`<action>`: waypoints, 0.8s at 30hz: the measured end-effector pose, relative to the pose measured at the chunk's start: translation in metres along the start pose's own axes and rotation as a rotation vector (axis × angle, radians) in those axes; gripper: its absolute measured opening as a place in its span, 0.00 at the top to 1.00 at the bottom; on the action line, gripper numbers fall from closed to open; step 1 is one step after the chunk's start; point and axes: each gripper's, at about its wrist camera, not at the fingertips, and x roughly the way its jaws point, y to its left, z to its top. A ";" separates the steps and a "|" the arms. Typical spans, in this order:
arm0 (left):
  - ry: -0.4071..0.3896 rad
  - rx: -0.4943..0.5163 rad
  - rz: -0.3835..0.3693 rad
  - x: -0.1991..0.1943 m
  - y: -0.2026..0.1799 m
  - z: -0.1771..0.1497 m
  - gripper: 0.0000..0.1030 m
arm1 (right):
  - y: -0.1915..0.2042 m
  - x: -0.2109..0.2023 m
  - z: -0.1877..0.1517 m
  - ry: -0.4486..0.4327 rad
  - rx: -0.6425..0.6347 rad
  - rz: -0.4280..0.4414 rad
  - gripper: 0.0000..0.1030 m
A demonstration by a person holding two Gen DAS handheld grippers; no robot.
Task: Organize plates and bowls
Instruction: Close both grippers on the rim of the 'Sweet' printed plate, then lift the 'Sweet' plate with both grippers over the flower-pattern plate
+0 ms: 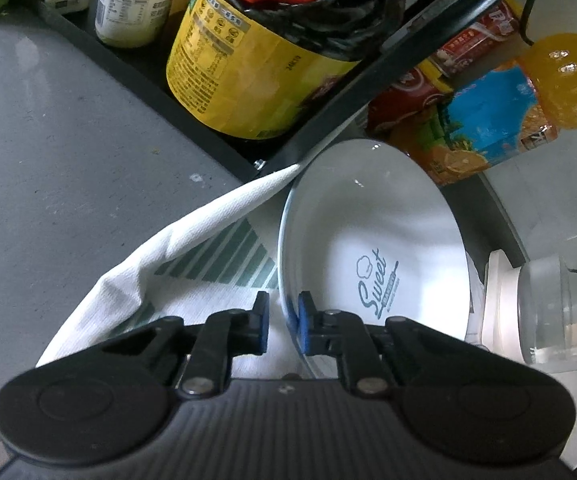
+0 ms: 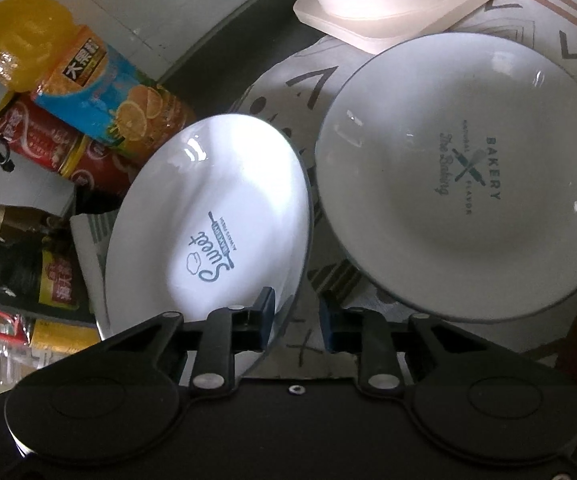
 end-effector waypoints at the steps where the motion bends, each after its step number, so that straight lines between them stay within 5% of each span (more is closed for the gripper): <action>1: 0.002 0.000 -0.001 0.001 0.000 0.000 0.88 | 0.000 0.002 0.000 -0.002 0.001 0.002 0.78; 5: -0.011 0.038 -0.008 0.001 -0.004 -0.001 0.93 | 0.003 0.004 -0.001 -0.018 -0.023 0.005 0.87; 9: -0.069 0.101 -0.016 -0.011 -0.008 -0.004 0.93 | 0.007 0.003 -0.004 -0.048 -0.070 0.012 0.88; 24: -0.067 0.148 -0.038 -0.048 -0.002 -0.022 0.92 | 0.005 -0.035 -0.024 -0.138 -0.161 0.044 0.88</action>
